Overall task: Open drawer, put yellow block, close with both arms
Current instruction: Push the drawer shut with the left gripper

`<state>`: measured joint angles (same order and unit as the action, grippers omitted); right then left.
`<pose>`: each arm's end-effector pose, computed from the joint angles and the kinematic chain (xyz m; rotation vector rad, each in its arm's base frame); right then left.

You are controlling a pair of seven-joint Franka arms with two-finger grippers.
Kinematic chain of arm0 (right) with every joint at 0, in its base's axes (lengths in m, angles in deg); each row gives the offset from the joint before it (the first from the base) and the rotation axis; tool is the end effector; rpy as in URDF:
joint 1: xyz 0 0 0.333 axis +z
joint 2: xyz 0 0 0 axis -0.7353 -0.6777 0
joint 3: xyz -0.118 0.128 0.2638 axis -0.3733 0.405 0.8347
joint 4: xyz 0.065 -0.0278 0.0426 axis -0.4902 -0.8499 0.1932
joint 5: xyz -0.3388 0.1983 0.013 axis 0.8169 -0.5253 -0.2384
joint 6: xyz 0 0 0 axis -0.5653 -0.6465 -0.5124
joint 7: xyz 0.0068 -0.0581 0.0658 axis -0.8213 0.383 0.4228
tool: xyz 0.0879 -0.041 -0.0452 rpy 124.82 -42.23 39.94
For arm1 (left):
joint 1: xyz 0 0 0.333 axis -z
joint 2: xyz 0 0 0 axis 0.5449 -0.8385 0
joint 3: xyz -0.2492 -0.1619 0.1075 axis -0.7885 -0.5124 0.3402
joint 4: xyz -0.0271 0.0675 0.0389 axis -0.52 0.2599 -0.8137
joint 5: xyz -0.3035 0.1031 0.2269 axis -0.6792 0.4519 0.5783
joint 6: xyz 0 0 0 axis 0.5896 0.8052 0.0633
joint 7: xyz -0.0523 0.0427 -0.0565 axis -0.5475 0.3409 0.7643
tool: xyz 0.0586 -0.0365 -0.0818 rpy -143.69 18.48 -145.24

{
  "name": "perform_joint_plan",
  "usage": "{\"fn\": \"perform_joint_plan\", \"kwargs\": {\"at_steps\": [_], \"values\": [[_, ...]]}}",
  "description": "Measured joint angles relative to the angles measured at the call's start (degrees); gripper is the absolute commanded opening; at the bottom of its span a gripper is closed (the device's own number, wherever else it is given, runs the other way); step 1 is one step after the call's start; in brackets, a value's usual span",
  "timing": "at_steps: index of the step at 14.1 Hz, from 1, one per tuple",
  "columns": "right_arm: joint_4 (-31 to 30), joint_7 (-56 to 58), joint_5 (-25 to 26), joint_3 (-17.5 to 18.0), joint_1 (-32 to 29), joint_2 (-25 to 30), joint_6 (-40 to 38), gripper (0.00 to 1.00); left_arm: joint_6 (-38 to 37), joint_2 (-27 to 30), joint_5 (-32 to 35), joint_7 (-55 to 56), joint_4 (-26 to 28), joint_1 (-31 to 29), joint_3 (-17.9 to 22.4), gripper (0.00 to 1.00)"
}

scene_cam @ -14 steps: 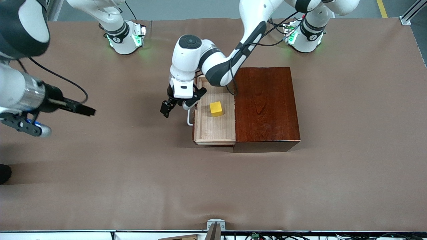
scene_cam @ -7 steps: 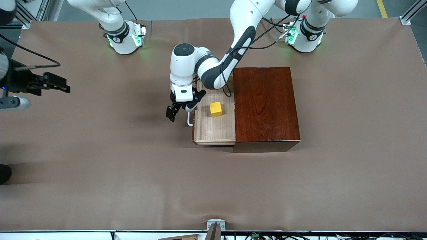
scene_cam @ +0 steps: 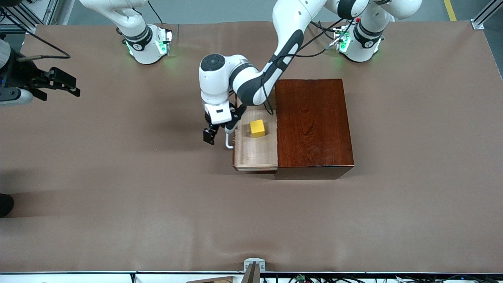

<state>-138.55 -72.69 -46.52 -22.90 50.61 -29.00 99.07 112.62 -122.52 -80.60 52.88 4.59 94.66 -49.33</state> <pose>0.5216 0.0136 0.6246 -3.0759 -0.1319 0.1110 0.4567 -0.6404 0.2775 2.5223 1.5367 0.2486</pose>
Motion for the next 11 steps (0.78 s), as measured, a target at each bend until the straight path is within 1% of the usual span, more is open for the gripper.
{"fn": "perform_joint_plan", "kwargs": {"at_steps": [2, 6, 9, 11], "values": [[-0.2, 0.0, 0.1, 0.0, 0.0, 0.2, 0.6, 1.00, -7.0, 1.2, 0.0, -3.8, 0.0, -2.1, 0.1, 1.00], [1.1, 0.0, 0.2, 0.1, 0.0, 0.1, 1.3, 1.00, -17.1, 2.9, 0.0, -10.4, 0.2, -5.5, 0.2, 1.00], [1.7, 0.0, 0.2, 0.1, 0.0, -0.2, 1.3, 1.00, -22.1, 3.1, 0.0, -11.6, 0.3, -6.9, 0.3, 1.00], [1.8, 0.0, 0.2, 0.1, 0.0, -0.3, 1.3, 1.00, -23.0, 3.2, -0.3, -11.5, 0.1, -7.4, 0.0, 1.00]]}}
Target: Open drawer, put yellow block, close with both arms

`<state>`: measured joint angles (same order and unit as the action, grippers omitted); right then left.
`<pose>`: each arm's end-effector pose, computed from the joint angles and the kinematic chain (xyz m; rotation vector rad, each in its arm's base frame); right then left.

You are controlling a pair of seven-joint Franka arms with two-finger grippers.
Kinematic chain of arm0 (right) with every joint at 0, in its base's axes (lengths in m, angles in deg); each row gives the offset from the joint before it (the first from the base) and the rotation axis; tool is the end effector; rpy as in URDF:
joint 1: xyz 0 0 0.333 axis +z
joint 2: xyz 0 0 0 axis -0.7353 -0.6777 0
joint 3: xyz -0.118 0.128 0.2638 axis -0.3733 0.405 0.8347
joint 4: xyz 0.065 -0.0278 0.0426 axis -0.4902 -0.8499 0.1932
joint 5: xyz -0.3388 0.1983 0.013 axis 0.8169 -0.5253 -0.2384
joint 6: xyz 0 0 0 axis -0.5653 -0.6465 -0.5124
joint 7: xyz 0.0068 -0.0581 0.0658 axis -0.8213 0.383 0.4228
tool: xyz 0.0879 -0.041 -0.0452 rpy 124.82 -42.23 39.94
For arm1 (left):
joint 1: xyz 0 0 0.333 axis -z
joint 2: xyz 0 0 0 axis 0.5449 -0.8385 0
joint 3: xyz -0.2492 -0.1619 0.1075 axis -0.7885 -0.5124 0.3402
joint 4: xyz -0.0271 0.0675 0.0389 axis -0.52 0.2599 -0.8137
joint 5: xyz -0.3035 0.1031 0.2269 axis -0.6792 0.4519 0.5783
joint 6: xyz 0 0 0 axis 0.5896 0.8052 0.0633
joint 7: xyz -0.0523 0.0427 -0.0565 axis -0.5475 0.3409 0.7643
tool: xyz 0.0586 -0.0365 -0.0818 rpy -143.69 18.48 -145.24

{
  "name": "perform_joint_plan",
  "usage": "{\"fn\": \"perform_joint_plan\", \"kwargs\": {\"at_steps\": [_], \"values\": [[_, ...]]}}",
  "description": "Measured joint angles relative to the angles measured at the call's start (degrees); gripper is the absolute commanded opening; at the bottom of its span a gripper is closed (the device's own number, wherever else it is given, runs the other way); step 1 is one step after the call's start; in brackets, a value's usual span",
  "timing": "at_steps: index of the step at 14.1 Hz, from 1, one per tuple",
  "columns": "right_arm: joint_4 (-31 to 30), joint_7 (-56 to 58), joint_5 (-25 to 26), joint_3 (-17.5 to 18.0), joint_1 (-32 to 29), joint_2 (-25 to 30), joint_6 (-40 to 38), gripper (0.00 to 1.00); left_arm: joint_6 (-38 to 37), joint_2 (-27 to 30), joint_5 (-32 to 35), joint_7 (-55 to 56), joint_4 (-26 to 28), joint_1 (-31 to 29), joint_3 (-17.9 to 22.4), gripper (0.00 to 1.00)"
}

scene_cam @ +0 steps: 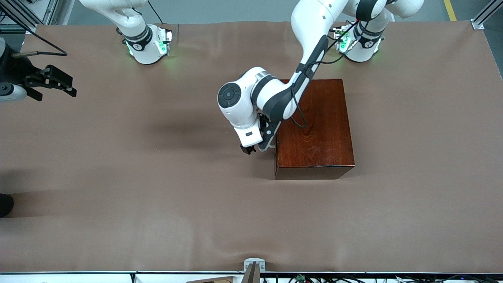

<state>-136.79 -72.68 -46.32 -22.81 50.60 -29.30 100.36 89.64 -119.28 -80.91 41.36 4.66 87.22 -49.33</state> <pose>0.5264 0.0140 0.6380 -3.0826 -0.1344 0.0374 0.5129 -0.5433 0.2847 -2.5448 -1.4925 -0.1627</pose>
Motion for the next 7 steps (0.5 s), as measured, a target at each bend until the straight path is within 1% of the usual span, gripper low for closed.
{"fn": "perform_joint_plan", "kwargs": {"at_steps": [2, 4, 5, 7], "values": [[0.0, 0.0, 0.0, 0.0, 0.0, 0.0, 0.0, 1.00, -0.3, 0.2, 0.0, 0.0, -0.1, 0.0, 0.0, 1.00], [0.0, 0.0, 0.0, 0.0, 0.0, 0.0, 0.0, 1.00, -1.1, 1.5, -0.8, -0.1, -0.2, -0.1, -0.1, 1.00], [0.1, 0.0, 0.0, 0.0, 0.0, 0.0, 0.0, 1.00, -2.0, 3.2, -1.3, -0.8, -0.3, -0.1, -0.1, 1.00], [0.1, 0.0, 0.0, 0.0, 0.0, -0.1, 0.0, 1.00, -3.9, 9.0, -3.8, -5.0, -0.5, -0.7, 0.3, 1.00]]}}
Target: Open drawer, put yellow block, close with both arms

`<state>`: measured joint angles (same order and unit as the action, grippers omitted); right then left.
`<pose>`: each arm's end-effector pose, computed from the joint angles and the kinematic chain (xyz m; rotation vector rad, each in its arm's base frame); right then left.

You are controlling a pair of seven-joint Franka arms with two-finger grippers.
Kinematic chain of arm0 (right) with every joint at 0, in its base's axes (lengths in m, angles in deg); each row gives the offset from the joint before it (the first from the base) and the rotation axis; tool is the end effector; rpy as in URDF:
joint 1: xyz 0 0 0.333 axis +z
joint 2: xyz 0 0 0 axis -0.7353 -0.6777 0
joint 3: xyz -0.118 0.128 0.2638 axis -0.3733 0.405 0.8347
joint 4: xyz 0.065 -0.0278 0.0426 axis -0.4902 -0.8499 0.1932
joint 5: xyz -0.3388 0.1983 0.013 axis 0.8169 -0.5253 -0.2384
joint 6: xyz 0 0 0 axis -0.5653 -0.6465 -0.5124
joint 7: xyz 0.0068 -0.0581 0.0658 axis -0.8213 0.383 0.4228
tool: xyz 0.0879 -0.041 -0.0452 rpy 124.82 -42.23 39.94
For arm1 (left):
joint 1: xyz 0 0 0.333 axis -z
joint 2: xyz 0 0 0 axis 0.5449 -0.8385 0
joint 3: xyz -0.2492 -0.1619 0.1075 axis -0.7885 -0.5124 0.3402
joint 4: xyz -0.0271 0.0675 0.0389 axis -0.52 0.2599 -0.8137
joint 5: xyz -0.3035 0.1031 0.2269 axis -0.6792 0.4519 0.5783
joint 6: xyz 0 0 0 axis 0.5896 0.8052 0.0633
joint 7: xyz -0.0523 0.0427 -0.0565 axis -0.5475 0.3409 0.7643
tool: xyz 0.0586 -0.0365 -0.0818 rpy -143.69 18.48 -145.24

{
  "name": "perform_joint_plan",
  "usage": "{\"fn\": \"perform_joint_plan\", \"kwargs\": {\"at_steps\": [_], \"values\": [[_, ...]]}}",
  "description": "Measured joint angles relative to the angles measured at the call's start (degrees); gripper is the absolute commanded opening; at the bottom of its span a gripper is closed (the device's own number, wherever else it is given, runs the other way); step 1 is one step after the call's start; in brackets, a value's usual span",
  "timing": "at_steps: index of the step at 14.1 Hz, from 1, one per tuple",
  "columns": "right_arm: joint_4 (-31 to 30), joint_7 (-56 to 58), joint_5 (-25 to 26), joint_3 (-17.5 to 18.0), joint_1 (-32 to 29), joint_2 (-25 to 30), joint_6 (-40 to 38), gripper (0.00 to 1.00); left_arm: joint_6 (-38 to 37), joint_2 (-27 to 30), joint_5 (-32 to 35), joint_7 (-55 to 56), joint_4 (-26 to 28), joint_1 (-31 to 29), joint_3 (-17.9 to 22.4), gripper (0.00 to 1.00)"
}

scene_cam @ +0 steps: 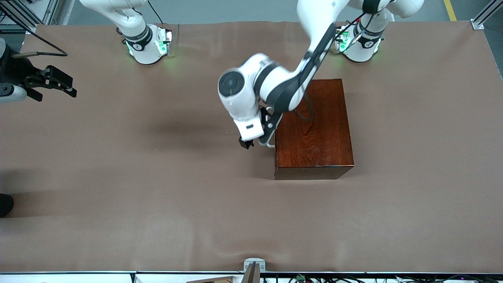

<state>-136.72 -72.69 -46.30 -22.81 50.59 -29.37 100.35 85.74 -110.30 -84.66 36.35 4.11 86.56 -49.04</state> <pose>0.5268 0.0139 0.6379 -3.0831 -0.1338 0.0377 0.5117 -0.5338 0.3994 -2.6780 -1.4915 -0.0738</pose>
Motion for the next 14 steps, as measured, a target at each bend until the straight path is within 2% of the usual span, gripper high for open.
{"fn": "perform_joint_plan", "kwargs": {"at_steps": [2, 4, 8, 11, 14], "values": [[0.0, 0.0, 0.0, -0.1, -0.1, -0.2, 0.0, 1.00, -2.8, 7.2, -3.0, -6.7, 0.0, -3.0, 0.5, 1.00], [0.0, 0.0, 0.0, -0.1, -0.3, -0.4, 0.0, 1.00, -8.7, 13.7, -4.1, -19.1, 0.8, -9.1, 0.6, 1.00], [0.0, 0.0, 0.0, -0.1, -0.4, -0.5, 0.0, 1.00, -19.1, 20.1, -4.9, -50.1, 3.3, -21.5, 0.6, 1.00], [0.0, 0.0, 0.0, 0.0, -0.4, -0.5, 0.0, 1.00, -20.3, 23.7, -4.0, -71.6, 8.5, -29.7, 0.8, 1.00], [0.0, 0.0, 0.0, 0.0, -0.4, -0.6, 0.0, 1.00, -18.5, 30.1, -0.3, -84.0, 17.5, -34.1, 0.8, 1.00]]}}
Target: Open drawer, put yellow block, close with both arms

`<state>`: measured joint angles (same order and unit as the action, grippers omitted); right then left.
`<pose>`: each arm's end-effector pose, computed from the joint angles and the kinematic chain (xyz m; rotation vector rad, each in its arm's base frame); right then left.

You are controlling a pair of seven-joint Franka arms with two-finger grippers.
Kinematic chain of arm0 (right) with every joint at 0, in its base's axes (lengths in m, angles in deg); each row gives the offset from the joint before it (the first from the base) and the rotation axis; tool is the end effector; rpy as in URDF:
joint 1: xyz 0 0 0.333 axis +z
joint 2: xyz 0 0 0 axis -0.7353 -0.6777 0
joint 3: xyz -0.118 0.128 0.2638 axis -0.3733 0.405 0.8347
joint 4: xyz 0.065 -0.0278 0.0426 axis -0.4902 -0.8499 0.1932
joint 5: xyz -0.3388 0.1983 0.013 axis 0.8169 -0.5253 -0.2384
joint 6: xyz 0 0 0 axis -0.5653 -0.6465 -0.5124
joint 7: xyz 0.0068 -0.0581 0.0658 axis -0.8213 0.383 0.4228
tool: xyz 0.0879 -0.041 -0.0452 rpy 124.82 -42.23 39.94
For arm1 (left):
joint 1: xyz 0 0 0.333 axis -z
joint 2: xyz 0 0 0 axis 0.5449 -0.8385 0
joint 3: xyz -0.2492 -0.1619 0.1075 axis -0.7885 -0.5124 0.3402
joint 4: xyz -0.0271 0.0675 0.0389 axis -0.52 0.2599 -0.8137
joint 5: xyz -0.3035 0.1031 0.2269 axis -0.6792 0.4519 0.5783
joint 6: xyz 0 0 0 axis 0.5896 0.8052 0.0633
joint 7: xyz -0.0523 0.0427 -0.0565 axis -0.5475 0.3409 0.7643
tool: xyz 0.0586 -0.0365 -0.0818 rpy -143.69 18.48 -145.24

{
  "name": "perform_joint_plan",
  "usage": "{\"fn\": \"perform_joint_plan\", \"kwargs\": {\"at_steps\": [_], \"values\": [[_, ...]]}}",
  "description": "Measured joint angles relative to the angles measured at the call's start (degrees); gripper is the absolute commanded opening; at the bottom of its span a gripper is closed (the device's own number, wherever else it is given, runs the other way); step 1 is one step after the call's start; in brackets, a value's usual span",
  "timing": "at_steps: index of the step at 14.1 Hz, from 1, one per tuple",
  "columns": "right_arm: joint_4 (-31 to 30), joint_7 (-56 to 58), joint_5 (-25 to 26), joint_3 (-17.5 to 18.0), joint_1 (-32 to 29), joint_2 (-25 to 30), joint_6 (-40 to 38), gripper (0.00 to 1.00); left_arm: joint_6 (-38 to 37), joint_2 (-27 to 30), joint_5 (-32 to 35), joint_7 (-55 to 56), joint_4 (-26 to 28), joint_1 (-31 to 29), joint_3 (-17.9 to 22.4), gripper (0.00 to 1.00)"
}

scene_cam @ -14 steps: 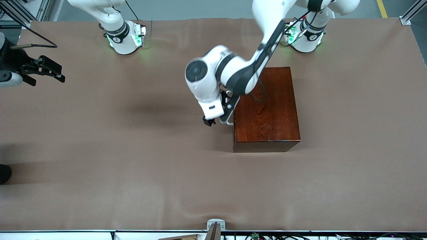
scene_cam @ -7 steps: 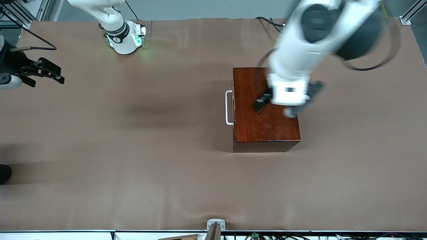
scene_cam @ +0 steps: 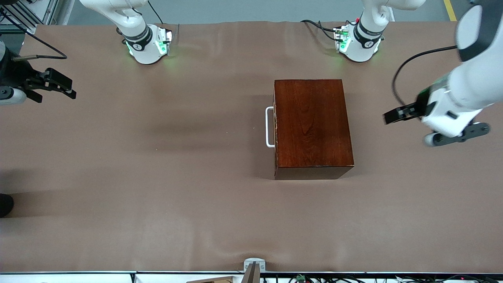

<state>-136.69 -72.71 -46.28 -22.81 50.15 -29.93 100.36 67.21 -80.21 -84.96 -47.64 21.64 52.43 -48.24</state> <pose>0.5298 0.0100 0.6330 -3.0838 -0.1210 0.0514 0.5824 -0.0972 0.5821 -3.1033 -0.2881 0.2670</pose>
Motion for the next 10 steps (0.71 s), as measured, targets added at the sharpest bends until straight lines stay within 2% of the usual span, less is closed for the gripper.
{"fn": "perform_joint_plan", "kwargs": {"at_steps": [3, 5, 7, 10], "values": [[0.0, 0.0, 0.0, 0.0, 0.0, 0.0, 0.0, 1.00, 7.6, 10.7, 4.3, -5.5, 14.5, -0.2, -0.1, 1.00], [0.0, 0.0, 0.0, 0.0, 0.0, 0.0, 0.0, 1.00, 10.2, 16.1, 4.8, -8.0, 20.3, -1.1, -0.1, 1.00], [0.0, 0.0, 0.0, 0.0, 0.0, 0.0, 0.0, 1.00, 11.1, 18.1, 4.8, -10.3, 20.9, -1.9, -0.1, 1.00], [0.0, 0.0, 0.0, 0.0, 0.0, 0.0, 0.0, 1.00, 11.4, 18.1, 4.8, -10.5, 18.7, -1.9, -0.3, 1.00]]}}
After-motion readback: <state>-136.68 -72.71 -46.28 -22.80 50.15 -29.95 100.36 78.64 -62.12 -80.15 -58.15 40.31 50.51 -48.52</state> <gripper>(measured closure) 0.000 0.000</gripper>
